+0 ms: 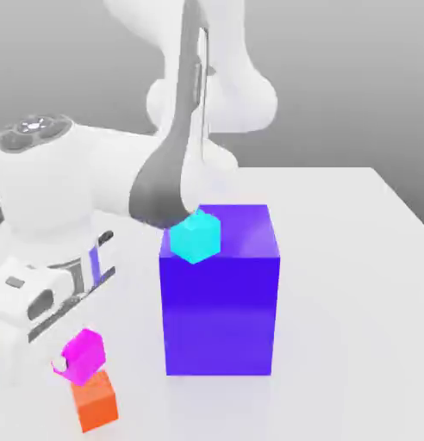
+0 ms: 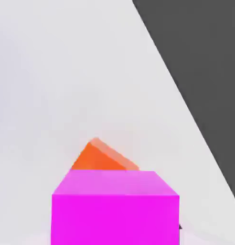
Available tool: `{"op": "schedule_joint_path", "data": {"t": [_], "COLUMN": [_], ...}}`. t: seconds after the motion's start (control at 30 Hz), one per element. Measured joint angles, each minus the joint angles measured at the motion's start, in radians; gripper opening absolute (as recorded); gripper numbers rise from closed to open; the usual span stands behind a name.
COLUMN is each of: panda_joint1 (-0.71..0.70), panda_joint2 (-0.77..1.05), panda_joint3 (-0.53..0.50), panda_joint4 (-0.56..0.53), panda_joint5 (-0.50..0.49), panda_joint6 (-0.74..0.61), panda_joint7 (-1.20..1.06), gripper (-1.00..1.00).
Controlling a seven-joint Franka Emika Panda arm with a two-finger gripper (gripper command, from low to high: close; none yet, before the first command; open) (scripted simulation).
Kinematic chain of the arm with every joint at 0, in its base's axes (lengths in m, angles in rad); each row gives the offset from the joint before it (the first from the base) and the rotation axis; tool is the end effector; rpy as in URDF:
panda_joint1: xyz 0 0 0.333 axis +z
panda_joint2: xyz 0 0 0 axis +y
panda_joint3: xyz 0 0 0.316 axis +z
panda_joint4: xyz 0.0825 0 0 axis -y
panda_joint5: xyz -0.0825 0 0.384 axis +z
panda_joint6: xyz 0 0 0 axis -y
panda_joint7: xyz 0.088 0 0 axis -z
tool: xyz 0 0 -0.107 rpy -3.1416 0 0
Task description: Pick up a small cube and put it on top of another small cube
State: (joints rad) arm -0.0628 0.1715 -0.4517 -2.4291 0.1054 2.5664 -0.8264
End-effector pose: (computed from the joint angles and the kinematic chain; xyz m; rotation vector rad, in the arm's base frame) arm 0.4234 -0.2458 0.2423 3.1156 0.3570 -0.0346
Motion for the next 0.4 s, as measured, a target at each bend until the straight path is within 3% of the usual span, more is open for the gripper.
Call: {"op": "schedule_joint_path", "data": {"t": [0.13, 0.3, 0.33, 0.4], "panda_joint1": [-0.151, -0.236, -0.25, -0.25], "panda_joint2": [0.009, 0.129, 0.149, 0.149], "panda_joint3": [-0.071, 0.007, 0.023, 0.023], "panda_joint4": [-0.035, -0.027, -0.026, -0.026], "panda_joint5": [0.067, 0.202, 0.224, 0.224], "panda_joint6": [0.048, 0.146, 0.161, 0.161], "panda_joint7": [-0.197, -0.314, -0.331, -0.331], "gripper": [-1.0, -1.0, 1.0, 1.0]}}
